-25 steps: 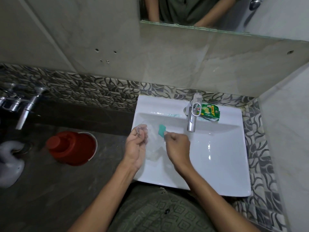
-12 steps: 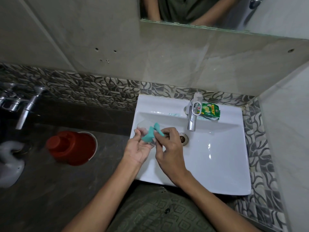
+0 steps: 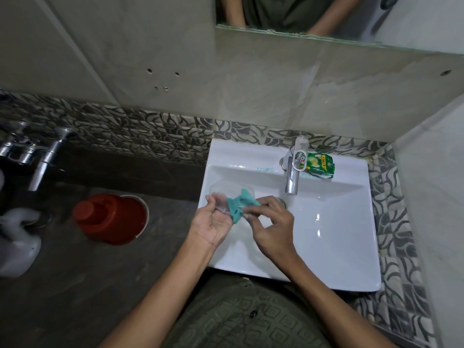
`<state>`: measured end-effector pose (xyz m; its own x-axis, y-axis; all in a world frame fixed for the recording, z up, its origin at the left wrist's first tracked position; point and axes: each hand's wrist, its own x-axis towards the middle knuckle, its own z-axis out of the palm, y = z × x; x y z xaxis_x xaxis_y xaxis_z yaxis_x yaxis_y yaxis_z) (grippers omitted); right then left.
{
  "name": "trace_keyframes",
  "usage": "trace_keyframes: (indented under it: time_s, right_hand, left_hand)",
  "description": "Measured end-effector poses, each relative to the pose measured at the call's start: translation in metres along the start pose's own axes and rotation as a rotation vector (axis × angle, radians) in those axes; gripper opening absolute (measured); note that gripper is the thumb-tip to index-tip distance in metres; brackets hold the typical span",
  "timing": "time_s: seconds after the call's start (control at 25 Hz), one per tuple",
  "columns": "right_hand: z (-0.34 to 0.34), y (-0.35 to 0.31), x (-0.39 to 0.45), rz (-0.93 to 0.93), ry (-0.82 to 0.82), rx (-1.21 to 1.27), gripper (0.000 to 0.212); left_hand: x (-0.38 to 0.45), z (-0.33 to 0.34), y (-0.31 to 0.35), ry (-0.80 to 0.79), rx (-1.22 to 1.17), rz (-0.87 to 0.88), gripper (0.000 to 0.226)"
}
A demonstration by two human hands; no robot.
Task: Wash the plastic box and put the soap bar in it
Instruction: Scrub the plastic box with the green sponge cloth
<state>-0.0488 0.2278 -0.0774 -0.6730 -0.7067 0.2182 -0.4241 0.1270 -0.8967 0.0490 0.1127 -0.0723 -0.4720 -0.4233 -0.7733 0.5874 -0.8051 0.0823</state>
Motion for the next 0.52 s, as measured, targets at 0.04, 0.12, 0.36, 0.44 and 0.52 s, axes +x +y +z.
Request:
trace_keyframes:
  time_s: [0.04,0.12,0.36,0.44,0.52]
  right_hand:
    - [0.002,0.0,0.002,0.143,0.031,0.107,0.023]
    - [0.002,0.0,0.01,0.309,0.061,0.205,0.023]
    - [0.003,-0.024,0.029,0.197,-0.029,0.096,0.017]
    - [0.0,-0.034,0.019,0.046,-0.108,0.019,0.016]
    - [-0.005,-0.041,0.006,-0.085,-0.173,-0.085,0.016]
  left_hand:
    - [0.0,0.0,0.001,0.022,-0.009,-0.003,0.036]
    - [-0.002,0.001,0.004,0.062,0.035,-0.029,0.039]
    - [-0.006,0.009,0.001,0.1,0.309,-0.047,0.052]
    - [-0.004,0.012,0.012,0.103,0.341,-0.008,0.044]
    - [-0.002,0.012,0.02,0.168,0.409,0.057,0.035]
